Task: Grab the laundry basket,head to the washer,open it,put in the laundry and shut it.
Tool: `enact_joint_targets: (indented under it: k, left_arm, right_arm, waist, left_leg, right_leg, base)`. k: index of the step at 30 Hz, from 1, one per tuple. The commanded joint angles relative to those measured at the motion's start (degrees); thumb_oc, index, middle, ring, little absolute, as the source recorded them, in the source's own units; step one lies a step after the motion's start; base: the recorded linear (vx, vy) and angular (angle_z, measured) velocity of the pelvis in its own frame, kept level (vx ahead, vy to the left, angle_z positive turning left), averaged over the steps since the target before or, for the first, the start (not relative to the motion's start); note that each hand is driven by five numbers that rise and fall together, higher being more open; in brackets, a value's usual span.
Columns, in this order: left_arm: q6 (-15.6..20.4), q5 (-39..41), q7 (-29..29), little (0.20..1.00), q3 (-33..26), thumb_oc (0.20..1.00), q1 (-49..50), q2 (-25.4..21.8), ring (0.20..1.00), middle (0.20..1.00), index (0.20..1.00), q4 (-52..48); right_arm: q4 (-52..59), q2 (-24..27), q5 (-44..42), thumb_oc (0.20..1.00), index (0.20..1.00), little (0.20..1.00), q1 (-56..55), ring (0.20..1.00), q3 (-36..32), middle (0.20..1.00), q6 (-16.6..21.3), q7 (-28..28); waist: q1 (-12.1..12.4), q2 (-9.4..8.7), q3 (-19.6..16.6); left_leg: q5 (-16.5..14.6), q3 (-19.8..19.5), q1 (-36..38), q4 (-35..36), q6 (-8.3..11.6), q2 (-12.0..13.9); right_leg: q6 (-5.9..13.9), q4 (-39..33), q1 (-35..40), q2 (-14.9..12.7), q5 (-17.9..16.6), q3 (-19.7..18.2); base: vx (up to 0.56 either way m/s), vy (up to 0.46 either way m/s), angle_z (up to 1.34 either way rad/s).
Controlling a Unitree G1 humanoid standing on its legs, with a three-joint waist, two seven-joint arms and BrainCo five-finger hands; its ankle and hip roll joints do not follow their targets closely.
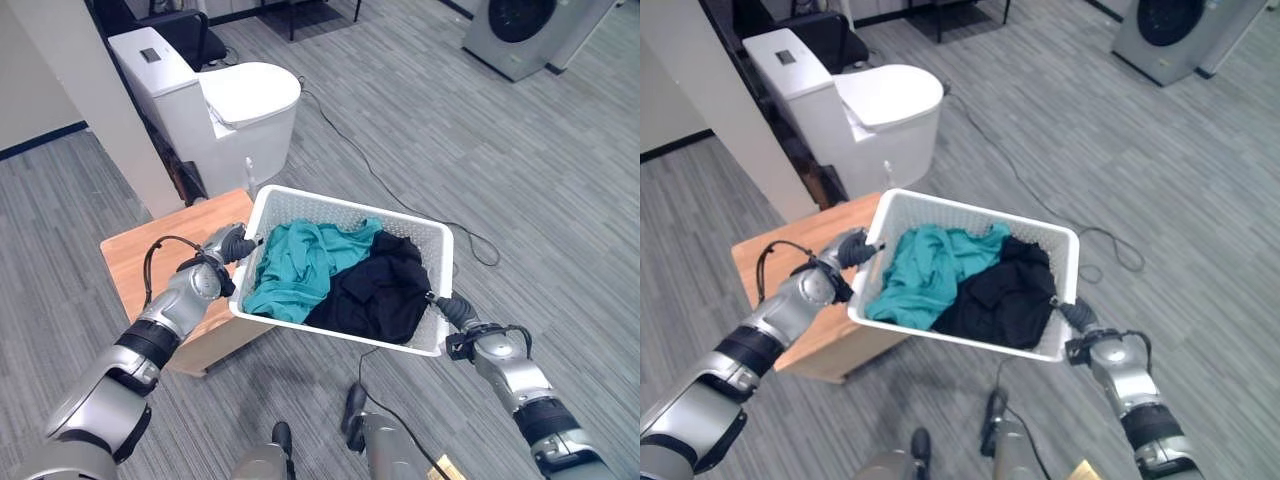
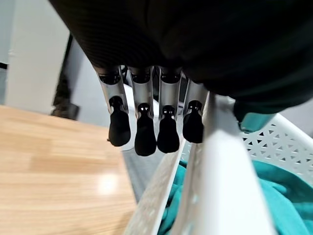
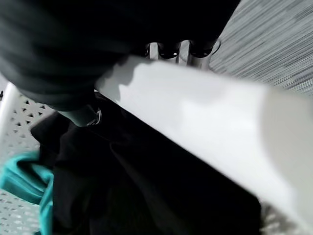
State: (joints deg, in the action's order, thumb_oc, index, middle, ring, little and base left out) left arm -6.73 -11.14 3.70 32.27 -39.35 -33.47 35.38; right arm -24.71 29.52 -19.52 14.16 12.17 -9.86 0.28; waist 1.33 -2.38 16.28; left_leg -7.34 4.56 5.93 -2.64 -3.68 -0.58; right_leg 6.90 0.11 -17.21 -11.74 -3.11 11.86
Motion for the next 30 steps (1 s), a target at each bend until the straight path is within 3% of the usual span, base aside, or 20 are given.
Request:
enact_joint_targets:
  k: [1,4,5,7,8,9,10,11,12,14,16,19,20,21,22,24,26,27,30]
  left_arm:
    - [2.07,-1.56,3.18,0.2,-0.77,0.2,-4.78,-2.71,0.2,0.2,0.2,-0.78]
    - [2.11,-1.58,2.81,0.2,-0.79,0.2,-4.35,-3.22,0.2,0.2,0.2,-0.54]
    - [2.37,-1.06,3.03,0.2,-1.48,0.2,-3.15,-3.26,0.2,0.2,0.2,-0.15]
    - [2.11,-0.57,2.87,0.2,-1.69,0.2,-2.39,-3.11,0.2,0.2,0.2,0.22]
    - [2.1,-0.57,2.86,0.2,-1.68,0.2,-2.42,-3.14,0.2,0.2,0.2,0.22]
    - [2.01,0.49,2.88,0.2,-1.69,0.2,-2.29,-3.6,0.2,0.2,0.2,0.55]
    - [1.86,0.8,3.01,0.2,-1.91,0.2,-2.45,-3.8,0.2,0.2,0.2,0.72]
    - [1.85,0.8,3.01,0.2,-1.88,0.2,-2.51,-3.82,0.2,0.2,0.2,0.71]
    - [1.98,1.38,3.35,0.2,-2.09,0.2,-2.98,-3.76,0.2,0.2,0.2,1.05]
    - [2.0,1.93,3.56,0.2,-1.91,0.2,-3.22,-3.7,0.2,0.2,0.2,0.8]
    - [1.8,2.31,3.6,0.2,-1.96,0.2,-3.72,-3.27,0.2,0.2,0.2,0.77]
    - [1.56,2.45,3.51,0.2,-2.01,0.2,-3.92,-3.3,0.2,0.2,0.2,0.2]
    - [1.52,2.28,3.59,0.2,-1.62,0.2,-4.22,-2.81,0.2,0.2,0.2,0.29]
    - [1.72,2.24,3.69,0.2,-1.11,0.2,-4.72,-2.21,0.2,0.2,0.2,0.81]
    - [1.73,2.25,3.7,0.2,-1.07,0.2,-4.79,-2.2,0.2,0.2,0.2,0.85]
    - [1.95,2.28,3.76,0.2,-0.76,0.2,-5.16,-1.88,0.2,0.2,0.2,1.17]
    - [2.12,2.35,3.67,0.2,-0.26,0.2,-5.56,-1.69,0.2,0.2,0.2,1.31]
    - [2.36,2.72,3.81,0.2,0.19,0.2,-5.77,-1.67,0.2,0.2,0.2,1.64]
    - [2.37,3.24,3.91,0.2,0.78,0.2,-6.27,-1.72,0.2,0.2,0.2,2.4]
  right_arm:
    - [3.71,1.36,-0.84,0.2,0.2,0.2,4.7,0.2,-4.04,0.2,5.17,-0.54]
    - [3.99,1.15,-0.32,0.2,0.2,0.2,4.2,0.2,-3.55,0.2,4.57,0.04]
    - [3.94,1.22,-0.86,0.2,0.2,0.2,3.56,0.2,-3.41,0.2,4.72,0.16]
    - [3.44,1.33,-1.94,0.2,0.2,0.2,3.61,0.2,-2.88,0.2,4.82,-0.26]
    - [3.41,1.31,-1.96,0.2,0.2,0.2,3.65,0.2,-2.88,0.2,4.84,-0.26]
    - [2.19,1.52,-2.94,0.2,0.2,0.2,4.04,0.2,-2.35,0.2,5.18,-0.8]
    - [1.96,1.91,-3.03,0.2,0.2,0.2,3.82,0.2,-2.23,0.2,5.09,-0.98]
    - [1.95,1.9,-3.04,0.2,0.2,0.2,3.85,0.2,-2.27,0.2,5.09,-0.98]
    - [1.55,2.26,-3.5,0.2,0.2,0.2,3.94,0.2,-2.03,0.2,5.31,-1.39]
    - [1.55,2.32,-3.94,0.2,0.2,0.2,4.14,0.2,-2.02,0.2,5.44,-1.86]
    - [1.8,2.42,-3.55,0.2,0.2,0.2,4.31,0.2,-1.83,0.2,5.19,-2.04]
    - [2.56,2.41,-3.4,0.2,0.2,0.2,3.8,0.2,-1.94,0.2,4.91,-1.98]
    - [2.61,2.21,-3.45,0.2,0.2,0.2,3.3,0.2,-1.96,0.2,5.08,-2.23]
    - [2.52,1.92,-3.41,0.2,0.2,0.2,2.85,0.2,-2.19,0.2,5.44,-2.42]
    - [2.53,1.91,-3.41,0.2,0.2,0.2,2.86,0.2,-2.24,0.2,5.44,-2.42]
    - [2.67,1.3,-3.54,0.2,0.2,0.2,2.42,0.2,-2.15,0.2,5.75,-2.33]
    - [2.45,0.79,-3.37,0.2,0.2,0.2,2.66,0.2,-1.91,0.2,6.02,-2.4]
    - [1.52,0.08,-3.49,0.2,0.2,0.2,3.3,0.2,-1.52,0.2,6.35,-2.81]
    - [0.65,-0.3,-3.68,0.2,0.2,0.2,3.94,0.2,-1.44,0.2,6.69,-3.26]
  waist:
    - [1.56,1.32,-4.73]
    - [1.38,0.3,-6.34]
    - [0.89,0.72,-7.63]
    - [0.7,0.47,-8.04]
    - [0.51,0.24,-8.17]
    - [1.6,-0.46,-7.67]
    - [2.12,-0.61,-7.51]
    - [2.03,-0.77,-7.54]
    - [3.17,-1.3,-6.84]
    - [3.6,-1.81,-6.25]
    - [4.5,-1.68,-5.87]
    - [5.22,-1.55,-5.79]
    - [5.58,-1.73,-5.49]
    - [6.11,-1.98,-5.19]
    - [6.03,-2.21,-5.28]
    - [6.61,-1.92,-5.16]
    - [6.98,-1.6,-5.7]
    - [7.72,-0.89,-6.25]
    - [8.15,-0.46,-6.27]
  left_leg:
    - [-4.78,-2.8,4.2,-0.64,2.47,1.63]
    - [-5.96,-3.29,7.03,-0.62,3.41,2.23]
    - [-3.17,-3.6,8.07,-4.71,5.6,5.6]
    - [1.06,-3.63,5.35,-13.6,6.42,8.41]
    - [1.16,-3.87,4.83,-13.91,6.4,8.2]
    - [5.87,-4.56,-0.89,-26.91,5.52,10.27]
    - [7.36,-5.0,-2.41,-31.26,4.77,10.97]
    - [7.5,-5.13,-2.77,-31.45,4.74,10.8]
    - [10.6,-6.38,-6.06,-40.12,4.02,11.58]
    - [13.19,-5.43,-8.38,-44.11,3.92,13.69]
    - [9.78,-4.34,-11.04,-45.53,4.01,12.07]
    - [8.36,-1.96,-14.2,-41.47,4.97,10.19]
    - [7.27,-1.65,-15.03,-39.06,4.96,8.92]
    - [4.62,-1.98,-17.64,-34.87,4.77,5.31]
    - [5.0,-1.95,-17.75,-34.54,4.67,5.05]
    - [3.8,-2.39,-19.11,-26.17,4.73,1.93]
    - [5.75,-1.68,-19.41,-16.48,4.8,1.3]
    - [9.4,-2.32,-18.69,-8.67,5.26,1.12]
    - [12.82,-3.53,-18.26,-2.56,5.65,1.44]
  right_leg:
    - [5.16,-1.95,5.3,-2.38,-3.23,5.37]
    - [5.21,-1.25,7.2,-1.82,-4.34,6.14]
    - [4.09,1.8,8.02,0.63,-3.95,5.71]
    - [1.93,2.64,10.32,3.31,-2.17,5.62]
    - [1.87,2.45,10.16,3.08,-2.38,5.76]
    - [-1.15,1.96,13.63,6.17,-0.23,5.66]
    - [-2.64,1.83,15.19,7.87,1.17,4.86]
    - [-2.7,1.72,15.06,7.71,1.01,4.95]
    - [-5.05,1.59,17.27,10.35,2.92,3.57]
    - [-6.69,1.3,18.91,11.73,4.14,3.82]
    - [-6.6,0.9,20.54,11.8,5.09,4.04]
    - [-6.17,0.35,22.09,12.11,5.89,3.91]
    - [-6.0,-0.02,22.87,11.95,5.98,3.67]
    - [-5.14,-1.09,23.92,11.74,5.91,3.34]
    - [-5.11,-1.15,23.74,11.49,5.78,3.43]
    - [-4.3,-1.66,24.49,11.62,5.86,3.45]
    - [-3.76,-2.0,25.25,11.78,6.52,4.25]
    - [-3.62,-1.9,26.44,12.54,7.23,4.18]
    - [-3.96,-1.49,27.68,13.25,8.52,3.84]
  base:
    - [0.4,-0.2,0.38]
    - [0.54,-0.3,0.26]
    - [0.49,-0.345,0.38]
    - [0.42,-0.37,0.21]
    - [0.29,-0.437,-0.04]
    - [0.27,-0.416,-0.13]
    - [0.28,-0.414,-0.1]
    - [0.26,-0.36,-0.37]
    - [0.23,-0.362,-0.28]
    - [0.28,-0.353,-0.16]
    - [0.19,-0.124,-0.22]
    - [0.15,-0.06,-0.3]
    - [0.21,-0.02,-0.42]
    - [0.13,-0.005,-0.32]
    - [0.12,0.014,-0.14]
    - [0.12,0.033,-0.03]
    - [0.23,0.057,0.1]
    - [0.22,0.052,0.22]
    - [0.19,0.043,0.07]
